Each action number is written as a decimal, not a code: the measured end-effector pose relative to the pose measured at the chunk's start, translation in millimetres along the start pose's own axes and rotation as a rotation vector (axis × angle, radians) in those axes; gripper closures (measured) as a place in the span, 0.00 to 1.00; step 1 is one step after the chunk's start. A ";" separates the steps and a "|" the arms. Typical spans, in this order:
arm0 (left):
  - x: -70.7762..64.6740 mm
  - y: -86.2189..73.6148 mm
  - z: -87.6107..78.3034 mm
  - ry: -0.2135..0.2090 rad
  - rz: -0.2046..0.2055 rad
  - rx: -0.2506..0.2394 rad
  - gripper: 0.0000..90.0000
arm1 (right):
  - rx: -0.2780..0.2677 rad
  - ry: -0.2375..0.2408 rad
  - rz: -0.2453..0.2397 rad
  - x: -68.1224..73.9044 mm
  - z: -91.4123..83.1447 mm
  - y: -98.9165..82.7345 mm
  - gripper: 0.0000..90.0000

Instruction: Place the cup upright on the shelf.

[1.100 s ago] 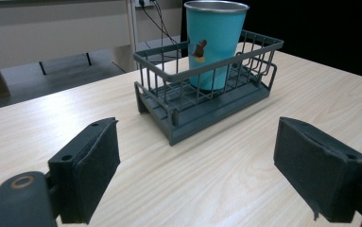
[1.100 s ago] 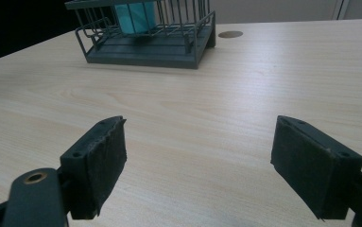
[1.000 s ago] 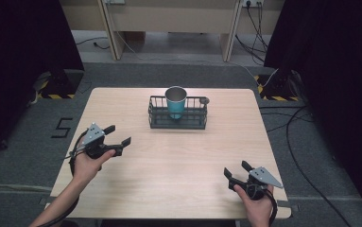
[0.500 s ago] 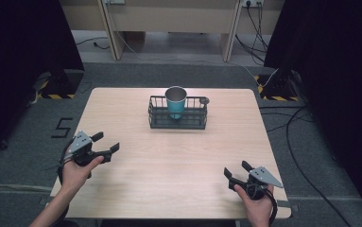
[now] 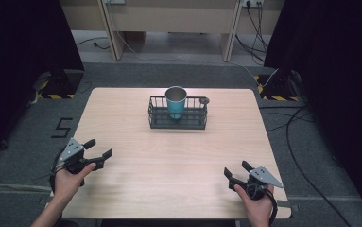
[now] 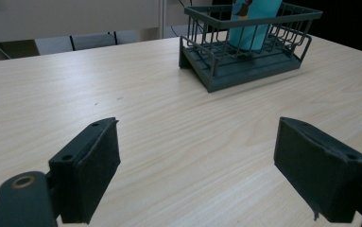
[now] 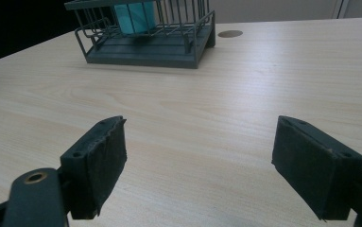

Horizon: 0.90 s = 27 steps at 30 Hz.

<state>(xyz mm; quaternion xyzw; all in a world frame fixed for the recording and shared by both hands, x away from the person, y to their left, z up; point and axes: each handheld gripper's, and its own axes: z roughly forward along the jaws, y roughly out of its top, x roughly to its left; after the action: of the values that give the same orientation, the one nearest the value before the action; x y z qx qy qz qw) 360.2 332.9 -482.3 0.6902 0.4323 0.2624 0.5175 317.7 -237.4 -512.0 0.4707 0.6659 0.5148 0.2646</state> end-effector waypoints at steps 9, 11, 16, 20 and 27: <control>6.7 -16.6 -8.2 0.025 -0.027 0.018 0.16 | 0.005 -0.001 -0.005 0.7 0.4 0.1 0.21; 7.2 -19.4 -7.9 0.029 -0.035 0.018 0.16 | 0.006 -0.001 -0.006 0.9 0.5 0.2 0.21; 8.1 -28.7 -5.0 0.030 -0.037 0.030 0.16 | 0.005 0.000 -0.003 0.7 0.2 0.1 0.21; 8.5 -30.3 -6.6 0.029 -0.056 0.020 0.16 | 0.006 0.003 -0.008 1.2 0.3 0.1 0.21; 5.6 -29.0 -11.6 0.022 -0.045 -0.006 0.16 | 0.003 0.005 -0.014 1.3 0.3 0.1 0.21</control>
<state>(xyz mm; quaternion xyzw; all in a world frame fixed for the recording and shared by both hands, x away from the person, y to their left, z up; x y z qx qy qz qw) 344.2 346.0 -506.3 0.6759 0.4528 0.2597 0.5203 317.4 -236.0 -511.9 0.4652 0.6704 0.5132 0.2660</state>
